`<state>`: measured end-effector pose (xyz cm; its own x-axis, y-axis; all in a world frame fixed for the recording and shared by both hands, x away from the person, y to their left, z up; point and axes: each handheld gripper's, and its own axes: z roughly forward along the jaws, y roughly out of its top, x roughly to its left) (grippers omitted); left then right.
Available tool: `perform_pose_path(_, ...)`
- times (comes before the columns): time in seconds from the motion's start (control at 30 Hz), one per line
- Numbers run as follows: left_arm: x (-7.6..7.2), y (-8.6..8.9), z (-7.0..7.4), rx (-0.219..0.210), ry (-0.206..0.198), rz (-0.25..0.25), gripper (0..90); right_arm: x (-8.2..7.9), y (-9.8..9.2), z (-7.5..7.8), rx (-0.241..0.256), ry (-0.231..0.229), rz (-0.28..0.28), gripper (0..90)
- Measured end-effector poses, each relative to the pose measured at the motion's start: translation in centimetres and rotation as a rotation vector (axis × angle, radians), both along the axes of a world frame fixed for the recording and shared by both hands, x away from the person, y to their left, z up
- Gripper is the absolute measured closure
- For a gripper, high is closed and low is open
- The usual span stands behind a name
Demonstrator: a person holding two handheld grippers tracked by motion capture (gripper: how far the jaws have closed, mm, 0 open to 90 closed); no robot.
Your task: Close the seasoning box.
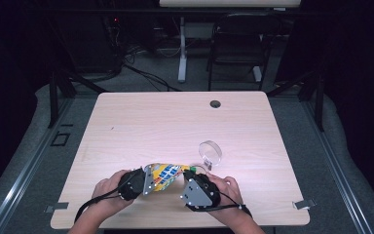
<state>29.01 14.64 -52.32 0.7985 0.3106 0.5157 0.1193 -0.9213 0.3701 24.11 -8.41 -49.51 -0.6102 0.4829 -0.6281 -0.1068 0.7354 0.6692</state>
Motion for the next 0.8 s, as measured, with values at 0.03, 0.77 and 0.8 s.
perform_pose_path(0.03,0.1,0.1,0.0,-0.009,0.004,0.002,82.3,0.0,0.0,0.0,0.005,-0.003,-0.002,86.8)
perform_pose_path(0.77,0.9,1.4,-0.1,-0.113,0.076,0.032,83.4,0.1,-0.6,0.6,0.095,-0.009,-0.009,78.1)
perform_pose_path(0.8,1.0,1.4,-0.1,-0.124,0.083,0.036,83.4,0.1,-0.7,0.6,0.097,-0.009,-0.013,78.0)
